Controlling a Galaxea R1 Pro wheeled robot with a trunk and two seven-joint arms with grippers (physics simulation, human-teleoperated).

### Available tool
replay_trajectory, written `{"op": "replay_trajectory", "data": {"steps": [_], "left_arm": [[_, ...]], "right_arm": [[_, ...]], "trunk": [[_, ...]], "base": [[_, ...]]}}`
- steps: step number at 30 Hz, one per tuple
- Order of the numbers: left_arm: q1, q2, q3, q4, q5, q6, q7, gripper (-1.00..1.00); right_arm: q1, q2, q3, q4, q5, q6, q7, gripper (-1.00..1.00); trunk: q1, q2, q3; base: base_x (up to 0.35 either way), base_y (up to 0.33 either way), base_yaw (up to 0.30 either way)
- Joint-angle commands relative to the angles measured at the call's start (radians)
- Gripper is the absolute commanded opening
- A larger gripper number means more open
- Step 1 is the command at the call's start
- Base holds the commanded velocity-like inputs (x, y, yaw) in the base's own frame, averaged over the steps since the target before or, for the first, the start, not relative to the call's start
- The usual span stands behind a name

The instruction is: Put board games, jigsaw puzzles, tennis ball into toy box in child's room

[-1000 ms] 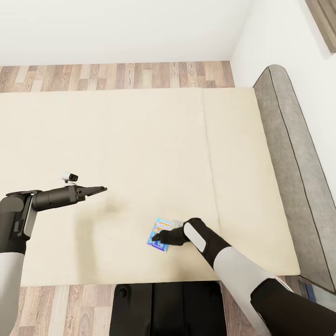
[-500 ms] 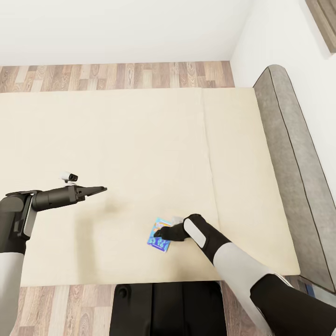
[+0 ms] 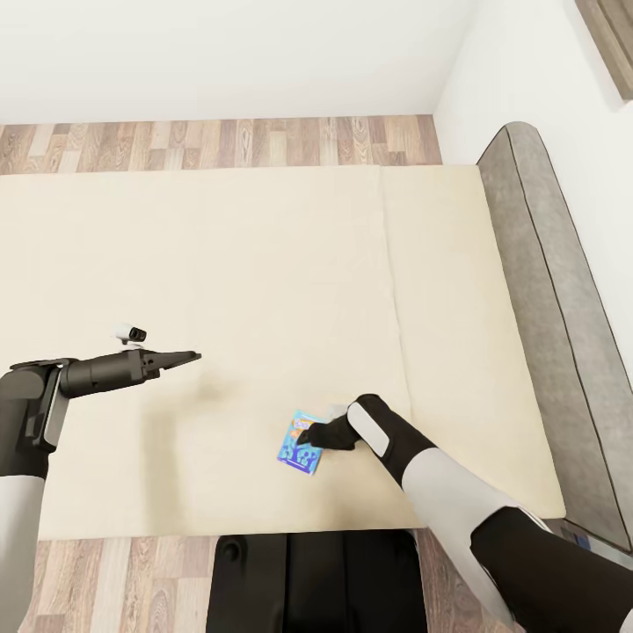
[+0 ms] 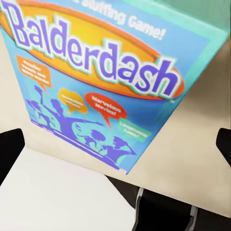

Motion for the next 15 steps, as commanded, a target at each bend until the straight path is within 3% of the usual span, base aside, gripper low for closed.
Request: {"op": "replay_trajectory", "data": {"steps": [1, 15], "left_arm": [[0.0, 0.0, 0.0, 0.0, -0.001, 0.011, -0.004, 1.0], [0.0, 0.001, 0.0, 0.0, -0.001, 0.011, -0.004, 1.0]], "right_arm": [[-0.001, 0.0, 0.003, -0.001, -0.01, 0.001, -0.01, 1.0], [-0.023, 0.0, -0.001, -0.005, -0.008, -0.026, -0.01, 1.0]], "trunk": [[0.001, -0.002, -0.001], [0.001, -0.002, -0.001]], "base": [[0.0, 0.0, 0.0], [0.0, 0.0, 0.0]]}}
